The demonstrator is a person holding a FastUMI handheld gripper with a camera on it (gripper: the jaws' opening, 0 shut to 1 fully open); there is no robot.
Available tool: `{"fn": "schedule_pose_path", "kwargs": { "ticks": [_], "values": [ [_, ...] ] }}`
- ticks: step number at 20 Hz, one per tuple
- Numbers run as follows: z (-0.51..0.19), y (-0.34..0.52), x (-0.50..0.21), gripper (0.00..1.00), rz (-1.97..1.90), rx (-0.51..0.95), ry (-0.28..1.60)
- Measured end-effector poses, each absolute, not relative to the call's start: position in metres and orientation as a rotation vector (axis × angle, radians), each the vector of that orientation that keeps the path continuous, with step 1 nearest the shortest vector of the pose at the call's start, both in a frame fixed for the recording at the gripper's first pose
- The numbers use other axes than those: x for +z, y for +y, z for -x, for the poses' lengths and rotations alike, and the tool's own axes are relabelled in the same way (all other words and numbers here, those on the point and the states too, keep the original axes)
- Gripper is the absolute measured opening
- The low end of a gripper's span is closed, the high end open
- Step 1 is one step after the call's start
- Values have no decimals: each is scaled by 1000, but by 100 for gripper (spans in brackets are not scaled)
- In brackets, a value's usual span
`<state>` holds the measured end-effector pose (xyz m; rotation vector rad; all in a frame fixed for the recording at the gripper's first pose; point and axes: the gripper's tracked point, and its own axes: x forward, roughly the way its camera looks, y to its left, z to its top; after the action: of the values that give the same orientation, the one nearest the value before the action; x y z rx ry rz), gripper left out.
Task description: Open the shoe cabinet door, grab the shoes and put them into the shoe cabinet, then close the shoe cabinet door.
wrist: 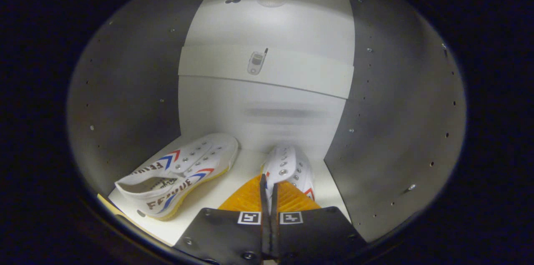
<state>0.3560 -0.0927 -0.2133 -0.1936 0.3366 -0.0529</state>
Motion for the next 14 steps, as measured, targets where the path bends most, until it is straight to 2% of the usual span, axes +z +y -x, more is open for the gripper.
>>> {"fn": "schedule_pose_path", "kwargs": {
  "ticks": [6,10,14],
  "values": [
    [-355,-87,-226,3,121,-51,411],
    [-356,-90,-232,6,82,-76,450],
    [-354,-93,-230,17,66,-91,443]
  ]
}}
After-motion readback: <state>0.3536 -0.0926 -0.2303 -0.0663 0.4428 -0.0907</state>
